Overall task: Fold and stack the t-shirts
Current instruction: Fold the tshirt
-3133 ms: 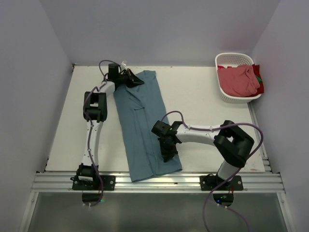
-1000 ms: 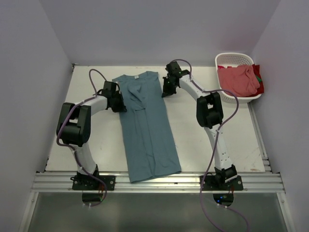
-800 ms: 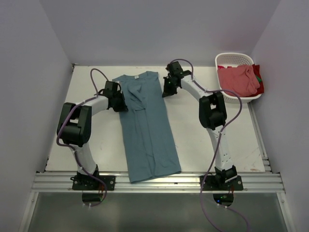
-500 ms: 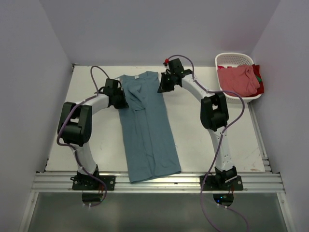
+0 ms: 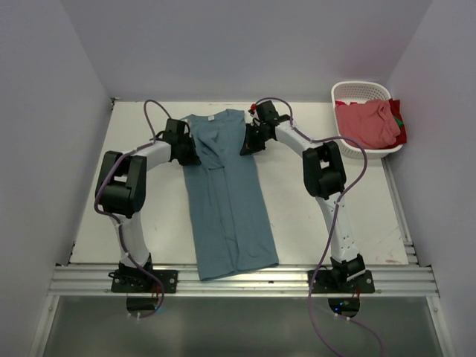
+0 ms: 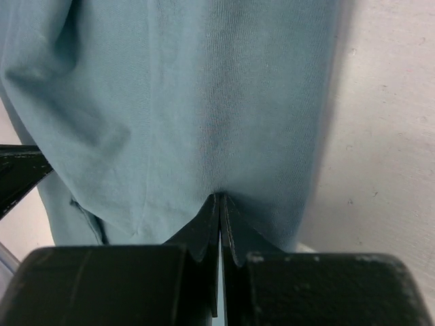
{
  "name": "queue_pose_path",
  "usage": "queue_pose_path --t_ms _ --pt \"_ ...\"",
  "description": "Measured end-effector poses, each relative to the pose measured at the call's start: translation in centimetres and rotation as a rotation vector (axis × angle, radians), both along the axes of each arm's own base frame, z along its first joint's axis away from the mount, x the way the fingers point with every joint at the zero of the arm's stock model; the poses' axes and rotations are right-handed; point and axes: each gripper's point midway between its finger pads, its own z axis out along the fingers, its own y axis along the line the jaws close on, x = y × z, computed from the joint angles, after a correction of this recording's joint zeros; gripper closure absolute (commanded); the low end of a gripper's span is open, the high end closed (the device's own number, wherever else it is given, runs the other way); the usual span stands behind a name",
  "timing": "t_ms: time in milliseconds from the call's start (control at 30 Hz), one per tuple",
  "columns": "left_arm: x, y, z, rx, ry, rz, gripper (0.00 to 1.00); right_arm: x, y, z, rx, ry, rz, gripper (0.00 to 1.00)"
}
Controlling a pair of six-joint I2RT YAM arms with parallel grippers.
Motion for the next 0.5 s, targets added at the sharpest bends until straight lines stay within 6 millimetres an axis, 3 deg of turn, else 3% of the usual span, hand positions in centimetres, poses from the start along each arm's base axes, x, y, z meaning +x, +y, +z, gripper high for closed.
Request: queue_pose_path --t_ms 200,500 --pt "0.8 -1.0 -0.1 -0.018 -0.005 -0.024 1.0 0.4 -0.9 0.0 -0.068 -0.022 -0.045 1.0" --pt "2.1 -4.6 0.1 -0.068 -0.024 -0.117 1.0 0.0 -5.0 -0.1 -0.262 -0.043 -0.166 1.0"
